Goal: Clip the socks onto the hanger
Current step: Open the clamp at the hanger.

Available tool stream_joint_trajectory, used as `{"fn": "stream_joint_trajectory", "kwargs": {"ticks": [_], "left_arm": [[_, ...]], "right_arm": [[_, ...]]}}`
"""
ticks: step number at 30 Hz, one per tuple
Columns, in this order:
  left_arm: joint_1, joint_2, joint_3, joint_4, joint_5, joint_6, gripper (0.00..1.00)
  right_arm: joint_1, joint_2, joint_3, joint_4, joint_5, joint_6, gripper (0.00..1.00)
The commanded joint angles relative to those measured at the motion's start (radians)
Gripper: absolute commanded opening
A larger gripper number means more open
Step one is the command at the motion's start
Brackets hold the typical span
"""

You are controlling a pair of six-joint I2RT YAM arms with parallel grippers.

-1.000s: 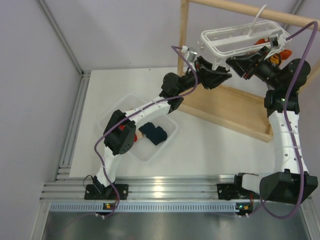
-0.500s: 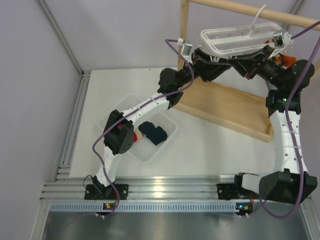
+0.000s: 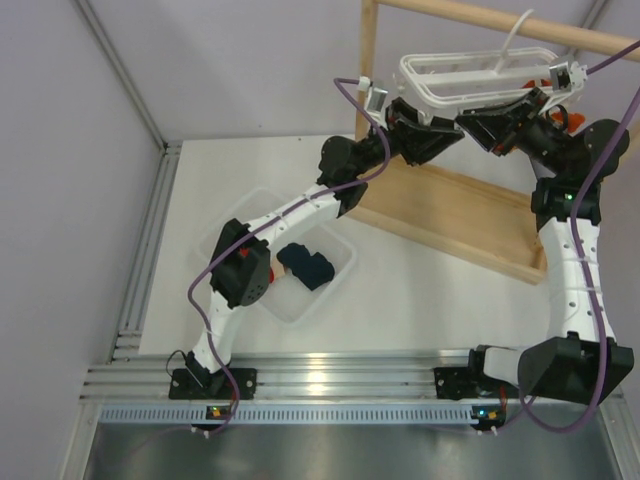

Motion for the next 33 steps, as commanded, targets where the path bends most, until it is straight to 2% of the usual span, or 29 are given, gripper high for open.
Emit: {"fn": "stream_joint_trajectory", "kwargs": {"ticks": [1,7,10,13,16,17,18,20,23,27,33], "left_arm": [[-0.003,0.0,0.037,0.068,0.035,-0.017,0.42],[-0.003,0.0,0.042,0.068,0.029,-0.016,0.4],[-0.003,0.005,0.051,0.066,0.027,-0.011,0.33],[-0.004,0.012,0.065,0.057,0.019,-0.003,0.19],[-0.007,0.025,0.08,0.043,0.022,-0.002,0.06],[-0.01,0.026,0.082,0.045,0.022,0.013,0.03],[-0.015,0.025,0.075,0.04,0.025,0.026,0.0],[-0.02,0.02,0.069,0.019,0.007,0.065,0.0],[-0.03,-0.007,0.014,-0.049,-0.056,0.165,0.0],[-0.052,-0.049,-0.04,-0.104,-0.139,0.286,0.0],[-0.095,-0.104,-0.135,-0.146,-0.29,0.512,0.0]], "right_arm": [[-0.011,0.001,0.018,0.062,-0.005,0.02,0.0],[-0.011,0.004,0.021,0.066,-0.023,0.03,0.0],[-0.011,0.007,0.02,0.068,-0.034,0.037,0.0],[-0.009,0.007,0.018,0.07,-0.049,0.043,0.03],[-0.011,0.009,0.021,0.036,-0.04,0.037,0.17],[-0.011,0.004,0.029,0.013,-0.011,0.01,0.29],[-0.011,0.0,0.04,-0.09,0.013,-0.016,0.36],[-0.011,-0.013,0.08,-0.211,0.106,-0.122,0.54],[-0.011,-0.036,0.117,-0.373,0.211,-0.208,0.64],[-0.009,-0.085,0.12,-0.46,0.294,-0.257,0.7],[-0.009,-0.128,0.095,-0.524,0.346,-0.277,0.67]]}}
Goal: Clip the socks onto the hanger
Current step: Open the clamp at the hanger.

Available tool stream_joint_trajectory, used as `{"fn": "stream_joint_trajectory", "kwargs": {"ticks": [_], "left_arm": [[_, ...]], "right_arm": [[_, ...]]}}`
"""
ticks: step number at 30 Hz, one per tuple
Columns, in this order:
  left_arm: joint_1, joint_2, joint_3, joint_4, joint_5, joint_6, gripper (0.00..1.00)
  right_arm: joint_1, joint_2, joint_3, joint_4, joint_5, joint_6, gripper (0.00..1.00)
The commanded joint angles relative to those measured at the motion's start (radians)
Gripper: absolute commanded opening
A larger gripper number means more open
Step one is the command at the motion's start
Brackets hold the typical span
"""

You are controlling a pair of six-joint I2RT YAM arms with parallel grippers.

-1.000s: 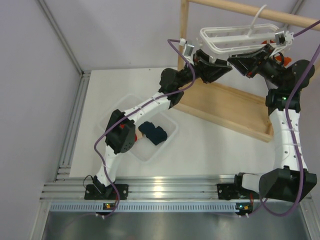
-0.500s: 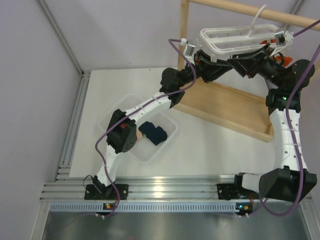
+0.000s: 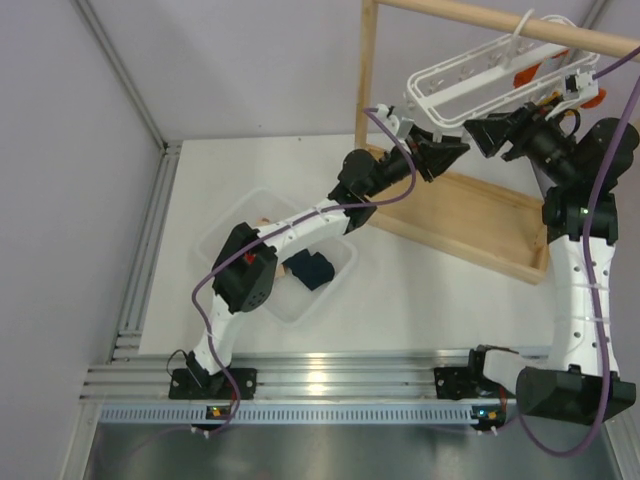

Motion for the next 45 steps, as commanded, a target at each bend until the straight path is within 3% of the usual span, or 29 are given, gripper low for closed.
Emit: {"fn": "stream_joint_trajectory", "kwargs": {"ticks": [1,7,16,23,26,29,35,45], "left_arm": [[-0.032,-0.1,-0.038,-0.008,-0.106,0.199,0.0],[-0.06,-0.114,-0.069,0.009,-0.175,0.296,0.0],[-0.063,-0.112,-0.073,0.055,-0.142,0.267,0.0],[-0.066,-0.109,-0.064,0.041,-0.155,0.282,0.0],[-0.067,-0.112,-0.069,0.035,-0.161,0.302,0.0],[-0.072,-0.114,-0.078,0.027,-0.162,0.339,0.0],[-0.066,-0.117,-0.105,0.072,-0.064,0.362,0.0],[-0.004,-0.069,-0.015,0.119,0.161,0.087,0.0]], "right_arm": [[-0.006,-0.038,0.029,-0.062,0.065,-0.054,0.67],[-0.006,-0.041,0.02,-0.111,0.117,-0.065,0.63],[-0.006,-0.062,-0.029,-0.055,0.132,-0.07,0.52],[-0.006,-0.059,-0.034,-0.035,0.117,-0.038,0.54],[-0.006,-0.068,-0.051,-0.012,0.114,-0.022,0.47],[-0.005,-0.076,-0.04,-0.041,0.068,-0.03,0.59],[-0.011,-0.147,-0.046,-0.093,-0.093,-0.274,0.66],[-0.017,-0.072,0.076,-0.231,-0.341,-0.498,0.55]]}}
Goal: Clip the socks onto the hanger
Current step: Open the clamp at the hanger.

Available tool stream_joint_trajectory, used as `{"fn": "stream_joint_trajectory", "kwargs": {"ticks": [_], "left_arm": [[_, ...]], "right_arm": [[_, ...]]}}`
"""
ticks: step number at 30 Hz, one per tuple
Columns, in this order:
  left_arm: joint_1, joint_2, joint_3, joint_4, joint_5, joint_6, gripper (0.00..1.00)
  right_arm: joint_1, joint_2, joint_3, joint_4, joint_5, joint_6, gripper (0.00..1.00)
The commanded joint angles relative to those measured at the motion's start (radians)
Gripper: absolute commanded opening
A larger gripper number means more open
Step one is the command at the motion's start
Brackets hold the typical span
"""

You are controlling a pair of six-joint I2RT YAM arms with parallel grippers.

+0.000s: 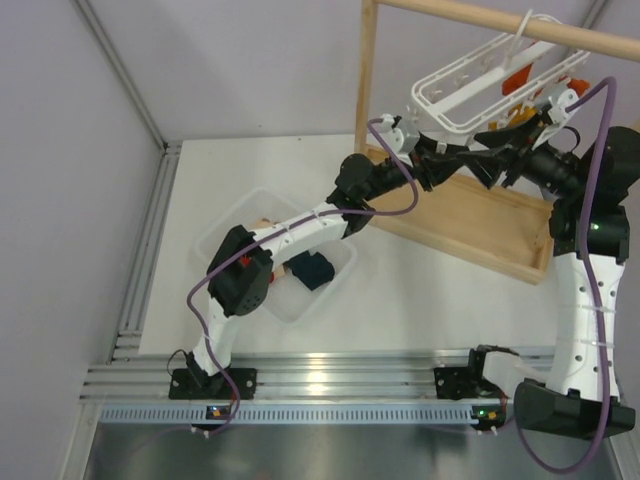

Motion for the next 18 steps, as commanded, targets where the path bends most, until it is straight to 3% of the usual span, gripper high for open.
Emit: {"fn": "stream_joint_trajectory", "kwargs": {"ticks": [1,6,12,15,18], "left_arm": [[0.039,0.004,0.085,0.102,0.122,-0.151,0.0],[0.05,0.025,0.133,0.116,0.22,-0.217,0.0],[0.052,0.044,0.171,0.112,0.286,-0.242,0.0],[0.052,0.058,0.187,0.105,0.316,-0.247,0.0],[0.05,0.064,0.199,0.093,0.324,-0.26,0.0]], "right_arm": [[-0.01,0.037,0.057,-0.027,-0.124,-0.1,0.54],[-0.009,0.071,0.013,0.136,-0.188,0.062,0.52],[-0.007,0.095,-0.078,0.51,-0.193,0.343,0.54],[0.002,0.098,-0.084,0.567,-0.19,0.388,0.54],[0.007,0.075,-0.096,0.54,-0.19,0.33,0.53]]}}
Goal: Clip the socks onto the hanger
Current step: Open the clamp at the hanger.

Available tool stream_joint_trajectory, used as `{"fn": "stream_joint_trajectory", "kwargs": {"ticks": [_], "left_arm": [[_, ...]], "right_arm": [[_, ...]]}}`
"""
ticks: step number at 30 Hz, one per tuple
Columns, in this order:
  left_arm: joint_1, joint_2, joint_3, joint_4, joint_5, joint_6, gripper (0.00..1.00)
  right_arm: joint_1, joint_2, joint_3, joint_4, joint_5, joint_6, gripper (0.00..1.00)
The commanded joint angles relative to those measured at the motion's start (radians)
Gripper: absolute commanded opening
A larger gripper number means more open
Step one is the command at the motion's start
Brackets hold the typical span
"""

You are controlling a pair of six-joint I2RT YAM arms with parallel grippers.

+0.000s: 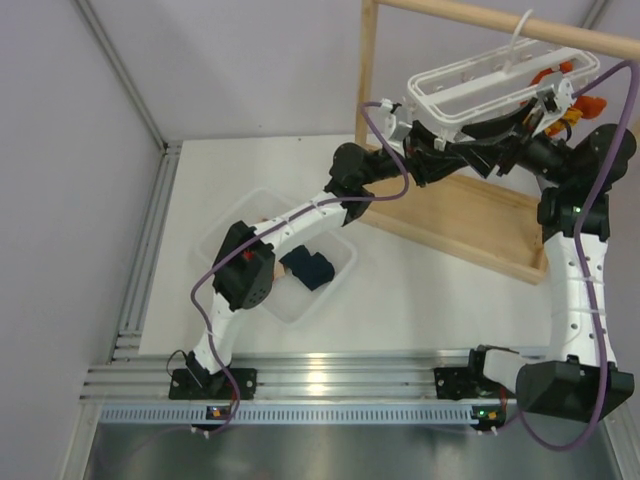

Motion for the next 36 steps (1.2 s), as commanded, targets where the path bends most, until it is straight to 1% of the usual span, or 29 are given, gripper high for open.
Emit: {"fn": "stream_joint_trajectory", "kwargs": {"ticks": [1,2,3,5,7,10,14,19,24,29,32,35,36], "left_arm": [[-0.008,0.005,0.053,0.033,0.061,-0.035,0.0],[-0.008,0.005,0.053,0.031,0.067,-0.033,0.0],[-0.008,0.005,0.053,0.03,0.071,-0.035,0.0],[-0.008,0.01,0.059,0.025,0.074,-0.038,0.0],[-0.008,0.019,0.068,0.019,0.083,-0.046,0.0],[-0.011,0.033,0.091,0.013,0.091,-0.047,0.0],[-0.011,0.047,0.113,0.004,0.098,-0.05,0.0],[-0.011,0.058,0.128,-0.004,0.104,-0.053,0.0],[-0.011,0.065,0.133,-0.002,0.115,-0.055,0.0],[-0.011,0.068,0.136,-0.001,0.117,-0.06,0.0],[-0.011,0.074,0.137,-0.002,0.12,-0.06,0.0],[-0.011,0.081,0.148,-0.01,0.123,-0.06,0.0],[-0.011,0.082,0.153,-0.013,0.124,-0.06,0.0]], "right_arm": [[0.006,-0.04,-0.008,0.088,-0.018,-0.009,0.53],[0.006,-0.05,-0.008,0.059,-0.017,-0.075,0.53],[0.006,-0.066,-0.008,-0.001,-0.018,-0.107,0.52],[0.007,-0.082,-0.015,-0.053,-0.02,-0.197,0.52],[0.007,-0.09,-0.018,-0.086,-0.027,-0.232,0.51],[0.013,-0.079,-0.019,-0.08,-0.021,-0.255,0.52],[0.033,-0.063,-0.034,0.001,-0.006,-0.2,0.54],[0.075,-0.044,-0.041,0.049,0.022,-0.157,0.56],[0.095,-0.031,-0.051,0.098,0.057,-0.13,0.58],[0.105,-0.016,-0.061,0.138,0.075,-0.097,0.58],[0.115,-0.007,-0.067,0.178,0.086,-0.065,0.56],[0.124,0.006,-0.073,0.222,0.092,-0.022,0.48],[0.128,0.009,-0.073,0.222,0.092,-0.015,0.44]]}}
